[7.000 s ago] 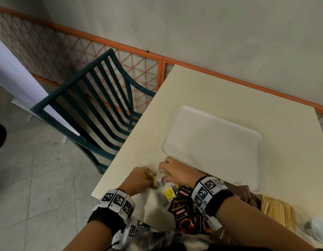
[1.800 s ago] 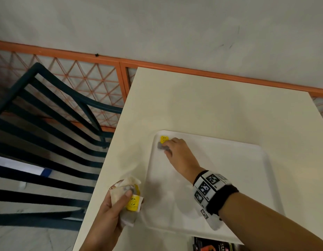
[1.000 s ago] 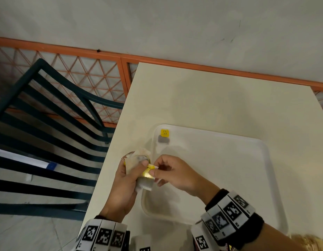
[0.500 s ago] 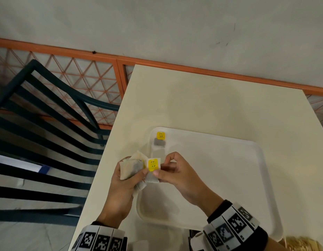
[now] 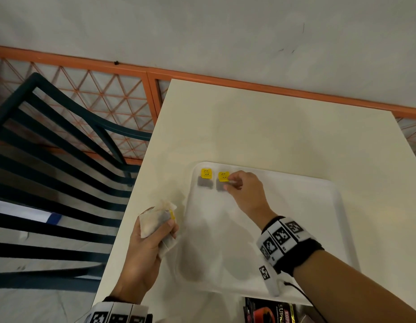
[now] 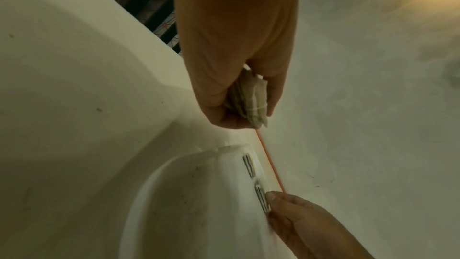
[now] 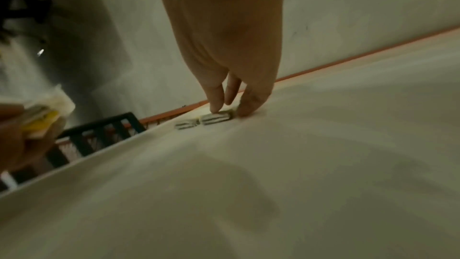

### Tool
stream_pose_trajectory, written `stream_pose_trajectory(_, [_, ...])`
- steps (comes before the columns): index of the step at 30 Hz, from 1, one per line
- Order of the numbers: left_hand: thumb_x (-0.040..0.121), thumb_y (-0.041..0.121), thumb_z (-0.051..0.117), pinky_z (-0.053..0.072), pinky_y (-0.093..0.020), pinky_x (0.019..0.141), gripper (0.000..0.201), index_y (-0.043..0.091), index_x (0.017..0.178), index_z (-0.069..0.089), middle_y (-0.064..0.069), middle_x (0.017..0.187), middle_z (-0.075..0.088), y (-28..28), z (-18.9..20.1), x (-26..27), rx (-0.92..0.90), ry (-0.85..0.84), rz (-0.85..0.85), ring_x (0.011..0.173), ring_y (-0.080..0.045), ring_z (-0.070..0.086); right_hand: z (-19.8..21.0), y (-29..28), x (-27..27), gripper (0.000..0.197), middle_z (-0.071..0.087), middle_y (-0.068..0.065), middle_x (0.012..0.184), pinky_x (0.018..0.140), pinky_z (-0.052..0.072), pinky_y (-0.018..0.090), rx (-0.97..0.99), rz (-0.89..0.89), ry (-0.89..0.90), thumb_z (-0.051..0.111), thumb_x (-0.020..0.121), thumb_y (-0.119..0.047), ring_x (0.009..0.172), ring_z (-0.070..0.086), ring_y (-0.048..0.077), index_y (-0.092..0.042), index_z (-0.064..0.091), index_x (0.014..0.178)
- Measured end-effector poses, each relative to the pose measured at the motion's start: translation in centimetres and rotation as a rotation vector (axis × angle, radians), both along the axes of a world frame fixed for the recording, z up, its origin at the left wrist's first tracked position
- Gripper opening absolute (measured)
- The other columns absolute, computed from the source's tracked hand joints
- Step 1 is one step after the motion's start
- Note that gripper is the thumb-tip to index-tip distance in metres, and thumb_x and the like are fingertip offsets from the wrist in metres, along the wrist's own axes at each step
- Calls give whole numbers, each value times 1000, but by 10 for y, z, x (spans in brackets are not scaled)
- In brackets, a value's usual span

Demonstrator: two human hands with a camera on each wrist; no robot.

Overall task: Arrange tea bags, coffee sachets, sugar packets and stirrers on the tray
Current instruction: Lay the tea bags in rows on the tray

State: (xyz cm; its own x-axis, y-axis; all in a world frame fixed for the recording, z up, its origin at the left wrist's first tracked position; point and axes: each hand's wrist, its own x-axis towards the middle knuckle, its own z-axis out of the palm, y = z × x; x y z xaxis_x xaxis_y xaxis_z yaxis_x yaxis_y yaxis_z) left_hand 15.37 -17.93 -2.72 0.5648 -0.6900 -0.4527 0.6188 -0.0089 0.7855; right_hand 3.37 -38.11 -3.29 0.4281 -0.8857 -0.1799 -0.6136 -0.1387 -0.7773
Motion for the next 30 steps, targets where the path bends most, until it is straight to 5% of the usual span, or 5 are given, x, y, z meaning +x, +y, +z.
stream_pose_trajectory(6, [41, 28, 80, 55, -20, 59, 76, 18, 112, 57, -8, 87, 62, 2, 0, 0, 30, -22, 16, 67, -11, 63, -7, 16, -10, 17, 60, 16, 99, 85, 33, 21, -396, 285, 134, 59, 82, -1, 90, 55, 35, -4, 68, 96])
stream_pose_trajectory(15, [34, 45, 92, 54, -22, 65, 110, 5, 127, 49, -12, 92, 58, -1, -1, -1, 2, -33, -11, 72, -13, 62, -9, 9, 2, 29, 61, 13, 113, 91, 36, 26, -333, 362, 196, 45, 91, 0, 104, 51, 30, -7, 65, 111])
stream_pose_trajectory(23, [87, 17, 51, 54, -24, 62, 48, -1, 131, 44, -16, 97, 52, 0, 0, -1, -152, 242, 51, 71, -17, 59, 2, 19, 4, 20, 62, 14, 101, 86, 44, 32, -351, 337, 119, 53, 88, -6, 95, 56, 30, -5, 65, 105])
stream_pose_trajectory(27, [89, 13, 51, 54, -24, 62, 43, 2, 130, 46, -13, 100, 59, -3, 5, -2, -125, 260, 46, 78, -19, 63, 29, 48, 11, 14, 68, 0, 84, 70, 42, 6, -123, 330, -113, 60, 89, -19, 74, 59, 7, -12, 68, 97])
stream_pose_trajectory(30, [83, 13, 62, 56, -27, 67, 51, 3, 129, 46, -16, 110, 61, -6, 11, -4, -114, 203, -10, 90, -23, 64, 46, 70, 16, 16, 63, -14, 76, 69, 43, 9, 193, 426, -158, 60, 89, -28, 68, 56, -3, -16, 68, 94])
